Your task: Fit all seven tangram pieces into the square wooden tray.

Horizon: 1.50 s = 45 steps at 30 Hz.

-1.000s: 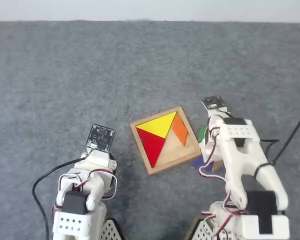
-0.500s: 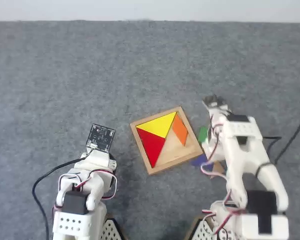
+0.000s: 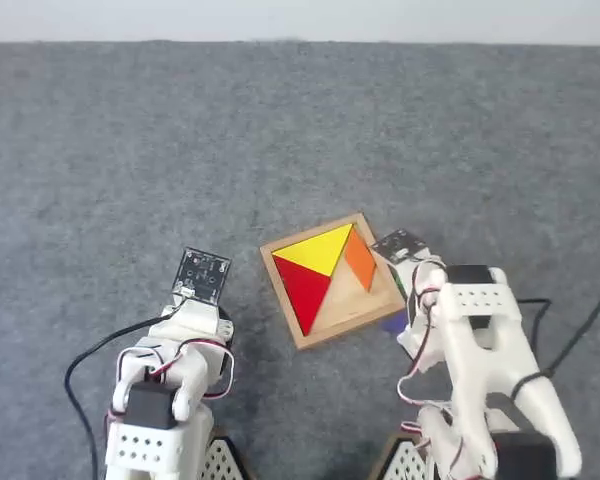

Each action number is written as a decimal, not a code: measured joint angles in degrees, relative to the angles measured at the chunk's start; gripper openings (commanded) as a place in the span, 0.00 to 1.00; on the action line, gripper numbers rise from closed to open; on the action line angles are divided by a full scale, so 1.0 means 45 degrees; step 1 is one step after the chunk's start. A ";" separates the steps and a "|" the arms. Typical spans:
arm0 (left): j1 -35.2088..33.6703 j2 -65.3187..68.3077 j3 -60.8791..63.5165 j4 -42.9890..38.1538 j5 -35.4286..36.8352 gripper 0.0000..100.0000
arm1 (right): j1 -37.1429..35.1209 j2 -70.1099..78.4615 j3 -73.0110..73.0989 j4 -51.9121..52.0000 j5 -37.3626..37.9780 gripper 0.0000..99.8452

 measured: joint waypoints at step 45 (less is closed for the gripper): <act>-0.0020 0.0000 0.0000 0.0000 0.0000 0.02 | 0.1817 0.2442 -0.4943 0.2540 0.0039 0.23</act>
